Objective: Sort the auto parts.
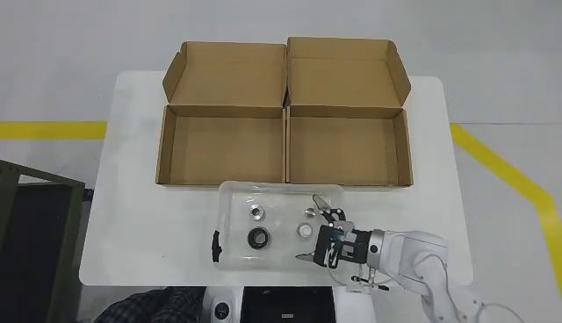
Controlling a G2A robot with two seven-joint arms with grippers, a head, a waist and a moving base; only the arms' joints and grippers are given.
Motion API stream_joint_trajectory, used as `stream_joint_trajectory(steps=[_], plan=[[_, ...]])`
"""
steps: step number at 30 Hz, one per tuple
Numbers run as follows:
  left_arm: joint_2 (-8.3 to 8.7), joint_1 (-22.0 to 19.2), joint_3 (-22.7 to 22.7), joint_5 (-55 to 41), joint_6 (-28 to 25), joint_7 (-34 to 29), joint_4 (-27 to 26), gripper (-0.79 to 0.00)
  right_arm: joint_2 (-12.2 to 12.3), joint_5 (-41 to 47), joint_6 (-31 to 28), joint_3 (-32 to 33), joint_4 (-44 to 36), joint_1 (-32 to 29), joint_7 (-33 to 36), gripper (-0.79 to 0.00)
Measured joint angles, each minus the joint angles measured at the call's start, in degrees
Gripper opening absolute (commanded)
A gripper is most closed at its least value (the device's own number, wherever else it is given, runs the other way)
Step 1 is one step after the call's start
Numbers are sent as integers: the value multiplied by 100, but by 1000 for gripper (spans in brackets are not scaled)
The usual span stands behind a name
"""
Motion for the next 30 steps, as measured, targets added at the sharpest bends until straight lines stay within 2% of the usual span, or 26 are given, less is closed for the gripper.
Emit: stream_joint_trajectory(steps=[1, 2, 4, 7, 15, 19, 23, 30], plan=[[0, 0, 0, 0, 0, 0, 0, 0, 3, 3, 16, -14, 7, 10, 27, -83], [0, 0, 0, 0, 0, 0, 0, 0, 6, 6, 24, -23, 11, 17, 48, -237], [0, 0, 0, 0, 0, 0, 0, 0, 13, 7, 37, -39, 19, 30, 106, -397], [0, 0, 0, 0, 0, 0, 0, 0, 25, -12, 50, -64, 22, 44, 203, -425], [0, 0, 0, 0, 0, 0, 0, 0, 52, -82, 95, -147, 52, 89, 445, -431], [0, 0, 0, 0, 0, 0, 0, 0, 66, -98, 101, -190, 91, 118, 512, -551], [0, 0, 0, 0, 0, 0, 0, 0, 81, -77, 62, -222, 89, 132, 520, -779], [0, 0, 0, 0, 0, 0, 0, 0, 116, 36, 3, -183, -4, 119, 364, -785]])
